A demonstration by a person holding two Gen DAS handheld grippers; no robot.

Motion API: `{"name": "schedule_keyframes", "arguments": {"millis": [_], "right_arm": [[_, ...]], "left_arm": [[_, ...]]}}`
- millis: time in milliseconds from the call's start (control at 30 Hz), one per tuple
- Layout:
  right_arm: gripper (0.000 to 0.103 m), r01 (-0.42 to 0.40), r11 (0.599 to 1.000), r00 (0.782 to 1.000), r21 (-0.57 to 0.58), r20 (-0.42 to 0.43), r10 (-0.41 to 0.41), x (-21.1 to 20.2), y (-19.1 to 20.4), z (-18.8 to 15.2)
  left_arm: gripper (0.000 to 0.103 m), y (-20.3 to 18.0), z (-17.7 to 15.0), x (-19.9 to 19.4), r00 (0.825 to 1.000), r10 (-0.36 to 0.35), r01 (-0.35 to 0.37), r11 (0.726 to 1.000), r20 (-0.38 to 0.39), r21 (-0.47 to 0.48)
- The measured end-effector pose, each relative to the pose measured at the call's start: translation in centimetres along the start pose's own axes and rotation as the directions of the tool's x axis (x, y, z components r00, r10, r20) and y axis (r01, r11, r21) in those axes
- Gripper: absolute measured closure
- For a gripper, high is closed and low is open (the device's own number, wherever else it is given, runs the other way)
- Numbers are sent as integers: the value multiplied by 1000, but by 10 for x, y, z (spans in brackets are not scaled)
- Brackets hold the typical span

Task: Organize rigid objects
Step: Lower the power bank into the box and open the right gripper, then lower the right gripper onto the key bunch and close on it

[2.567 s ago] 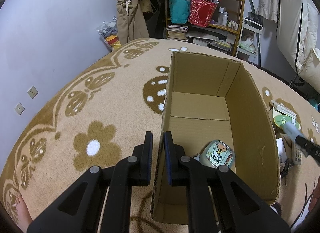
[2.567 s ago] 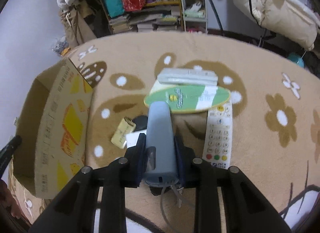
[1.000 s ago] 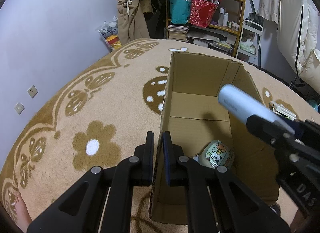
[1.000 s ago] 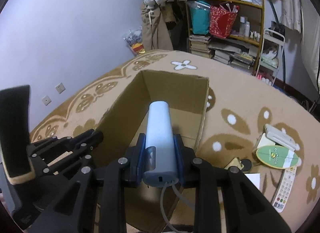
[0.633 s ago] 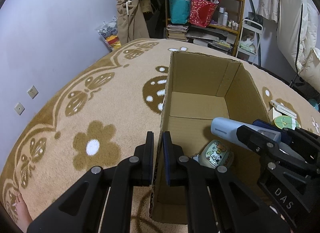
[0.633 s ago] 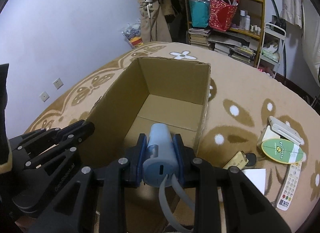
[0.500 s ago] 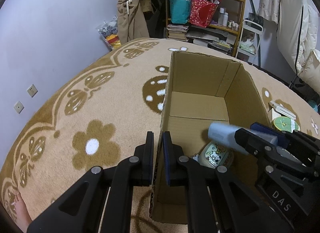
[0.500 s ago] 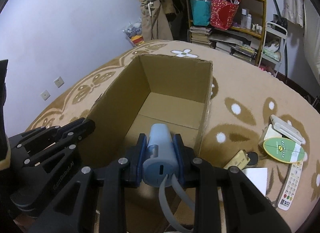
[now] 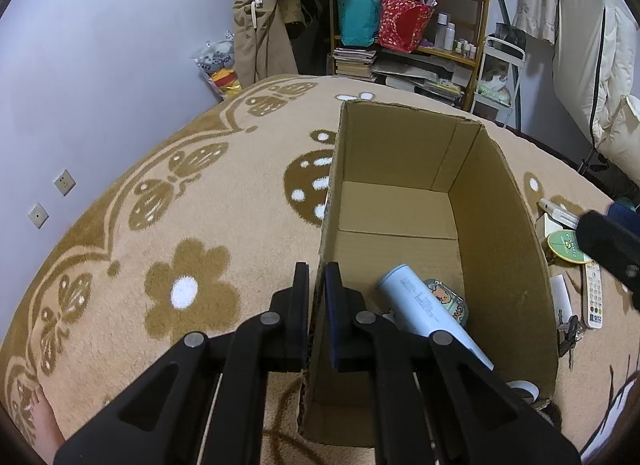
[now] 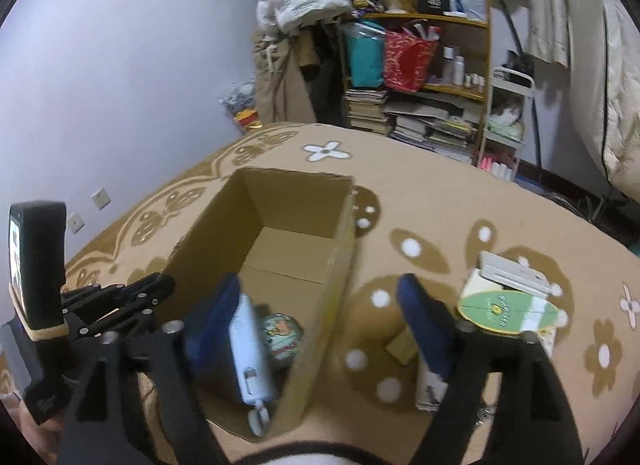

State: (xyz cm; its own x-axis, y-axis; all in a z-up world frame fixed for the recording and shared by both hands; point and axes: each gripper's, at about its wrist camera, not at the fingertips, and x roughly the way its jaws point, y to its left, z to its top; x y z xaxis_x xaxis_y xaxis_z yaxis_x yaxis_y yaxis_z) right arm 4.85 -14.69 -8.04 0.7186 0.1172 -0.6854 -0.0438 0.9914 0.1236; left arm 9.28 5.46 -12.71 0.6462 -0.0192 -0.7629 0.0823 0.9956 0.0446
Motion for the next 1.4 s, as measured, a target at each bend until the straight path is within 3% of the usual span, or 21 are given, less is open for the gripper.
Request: {"name": "schedule_keyframes", "arguments": {"millis": [33, 133, 467, 700, 1400], "right_arm": [[1, 25, 1000, 1000, 1, 2, -25, -4, -7, -1], [0, 70, 998, 998, 10, -2, -70, -9, -25, -4], [0, 99, 985, 991, 139, -107, -85, 2, -93, -29], [0, 149, 981, 978, 126, -165, -128, 16, -113, -47], [1, 50, 998, 949, 38, -313, -35, 51, -108, -86]], "left_arm": [[96, 0, 0, 0, 1000, -1, 1, 1000, 0, -2], [96, 2, 0, -1, 1000, -17, 17, 1000, -3, -20], [96, 0, 2, -3, 1000, -4, 4, 1000, -2, -6], [96, -1, 1, -2, 1000, -12, 12, 1000, 0, -7], [96, 1, 1, -2, 1000, -16, 16, 1000, 0, -9]]}}
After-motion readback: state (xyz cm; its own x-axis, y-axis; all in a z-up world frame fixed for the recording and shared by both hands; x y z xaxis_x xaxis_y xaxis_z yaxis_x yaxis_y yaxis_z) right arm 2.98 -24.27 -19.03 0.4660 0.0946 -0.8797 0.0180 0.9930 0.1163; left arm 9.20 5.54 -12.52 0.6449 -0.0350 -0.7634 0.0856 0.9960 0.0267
